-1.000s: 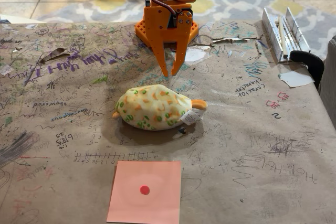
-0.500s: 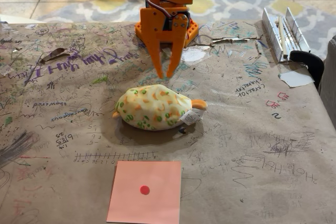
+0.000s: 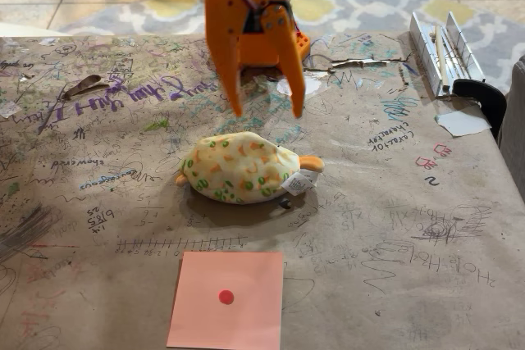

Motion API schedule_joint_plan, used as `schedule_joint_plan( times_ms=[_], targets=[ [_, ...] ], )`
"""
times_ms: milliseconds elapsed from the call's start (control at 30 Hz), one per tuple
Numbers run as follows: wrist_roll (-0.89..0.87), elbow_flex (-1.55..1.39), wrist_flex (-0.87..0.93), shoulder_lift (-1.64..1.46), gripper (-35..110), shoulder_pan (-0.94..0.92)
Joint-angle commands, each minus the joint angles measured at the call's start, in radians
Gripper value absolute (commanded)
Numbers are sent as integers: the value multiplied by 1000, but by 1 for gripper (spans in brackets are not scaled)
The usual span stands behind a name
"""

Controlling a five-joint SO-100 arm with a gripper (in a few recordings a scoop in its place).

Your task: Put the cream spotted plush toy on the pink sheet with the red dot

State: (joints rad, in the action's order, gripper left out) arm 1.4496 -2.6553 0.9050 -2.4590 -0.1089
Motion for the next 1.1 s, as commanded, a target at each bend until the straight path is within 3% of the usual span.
schedule_joint_plan(
  times_ms=[0, 100, 333, 467, 567, 667, 867, 1067],
  targets=[
    [107, -17, -215, 75, 28, -112],
    [147, -75, -391, 140, 33, -140],
    [179, -72, -477, 253, 35, -120],
    [213, -230, -736, 293, 35, -121],
    [218, -319, -864, 296, 26, -109],
    [190, -288, -828, 304, 0, -110],
    [124, -265, -782, 290, 0, -100],
    [-140, -244, -756, 41, 0, -80]
  ],
)
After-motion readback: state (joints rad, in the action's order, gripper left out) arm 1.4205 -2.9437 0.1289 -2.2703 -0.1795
